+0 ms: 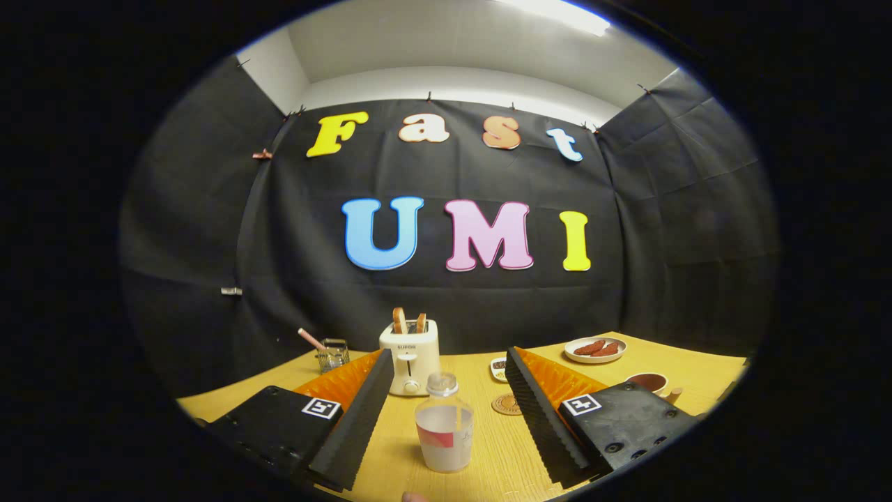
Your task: Take the bottle from table, then pour the juice into the cup, finally place the bottle on the coaster
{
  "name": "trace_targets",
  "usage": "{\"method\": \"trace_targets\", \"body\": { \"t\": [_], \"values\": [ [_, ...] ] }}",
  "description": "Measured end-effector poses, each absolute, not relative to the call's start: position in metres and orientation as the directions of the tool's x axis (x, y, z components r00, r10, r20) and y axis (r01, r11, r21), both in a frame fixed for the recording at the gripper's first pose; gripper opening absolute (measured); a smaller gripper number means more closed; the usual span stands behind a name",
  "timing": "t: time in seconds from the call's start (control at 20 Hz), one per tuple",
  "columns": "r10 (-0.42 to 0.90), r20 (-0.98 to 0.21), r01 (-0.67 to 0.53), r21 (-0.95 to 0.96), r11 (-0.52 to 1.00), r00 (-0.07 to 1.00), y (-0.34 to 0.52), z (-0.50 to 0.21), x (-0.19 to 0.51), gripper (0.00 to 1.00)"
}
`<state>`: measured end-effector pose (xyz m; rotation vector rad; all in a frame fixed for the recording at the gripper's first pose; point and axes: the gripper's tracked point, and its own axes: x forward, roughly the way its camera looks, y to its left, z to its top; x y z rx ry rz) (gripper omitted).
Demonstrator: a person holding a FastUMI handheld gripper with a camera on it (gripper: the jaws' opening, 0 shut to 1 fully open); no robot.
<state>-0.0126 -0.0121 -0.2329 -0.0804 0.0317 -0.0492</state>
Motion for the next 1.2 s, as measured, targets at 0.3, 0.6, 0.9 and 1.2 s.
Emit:
{"method": "trace_targets", "body": {
  "t": [0.3,0.6,0.9,1.2],
  "values": [
    [-0.041,-0.081,0.034,-0.092,0.995,0.996,-0.012,-0.307,-0.003,0.98],
    [-0.085,-0.097,0.075,-0.103,0.992,0.992,-0.022,-0.322,0.007,0.97],
    [-0.076,-0.115,0.067,-0.082,0.994,0.991,-0.019,-0.329,0.01,0.98],
    [-0.07,-0.144,0.063,-0.056,0.996,0.987,-0.019,-0.335,0.012,0.78]
  ]
}}
